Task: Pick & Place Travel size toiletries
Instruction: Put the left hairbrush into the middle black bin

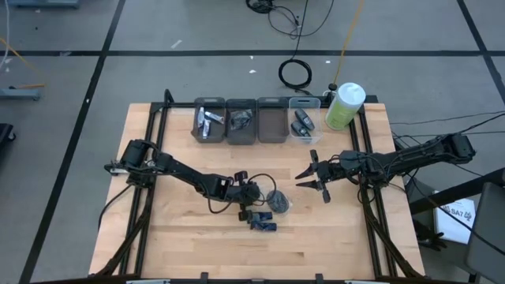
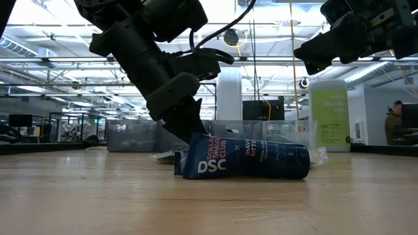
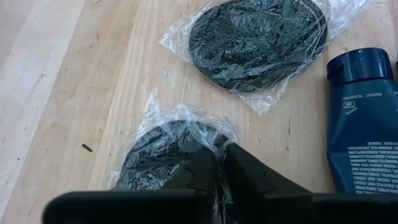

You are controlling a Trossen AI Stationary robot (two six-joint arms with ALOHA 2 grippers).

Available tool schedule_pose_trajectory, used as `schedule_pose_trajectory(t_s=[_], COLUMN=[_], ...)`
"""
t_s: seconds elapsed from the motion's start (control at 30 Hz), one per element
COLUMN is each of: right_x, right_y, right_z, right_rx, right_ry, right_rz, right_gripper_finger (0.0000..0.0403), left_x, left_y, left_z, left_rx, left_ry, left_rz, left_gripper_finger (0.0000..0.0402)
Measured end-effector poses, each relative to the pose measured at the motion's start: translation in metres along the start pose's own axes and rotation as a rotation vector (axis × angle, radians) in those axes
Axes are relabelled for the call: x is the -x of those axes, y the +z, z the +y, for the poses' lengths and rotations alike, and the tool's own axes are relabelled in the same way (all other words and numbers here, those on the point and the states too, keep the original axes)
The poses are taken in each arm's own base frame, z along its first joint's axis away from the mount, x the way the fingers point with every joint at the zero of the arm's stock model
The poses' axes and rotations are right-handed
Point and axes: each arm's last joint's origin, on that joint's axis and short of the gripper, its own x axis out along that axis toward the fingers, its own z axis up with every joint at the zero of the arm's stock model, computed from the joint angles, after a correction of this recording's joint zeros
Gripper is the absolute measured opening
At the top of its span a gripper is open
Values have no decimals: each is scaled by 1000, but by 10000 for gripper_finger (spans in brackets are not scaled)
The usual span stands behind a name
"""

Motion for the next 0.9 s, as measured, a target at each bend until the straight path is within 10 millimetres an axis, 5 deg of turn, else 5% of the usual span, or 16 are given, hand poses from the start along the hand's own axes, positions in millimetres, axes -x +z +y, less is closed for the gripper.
schedule_pose_trajectory(t_s=[0.17, 0.7, 0.9], right_x=[0, 0, 0], right_y=[0, 0, -1], right_z=[0, 0, 0], right_rx=[0, 0, -1], right_ry=[0, 0, 0], right_rz=[0, 0, 9], right_gripper_finger=[94, 93, 93], left_x=[0, 1, 19], left_y=[0, 7, 18], left_z=[0, 1, 3], left_rx=[-27, -62, -53], left_ry=[1, -6, -13], left_rz=[-3, -57, -104], left_gripper_finger=[4, 8, 7])
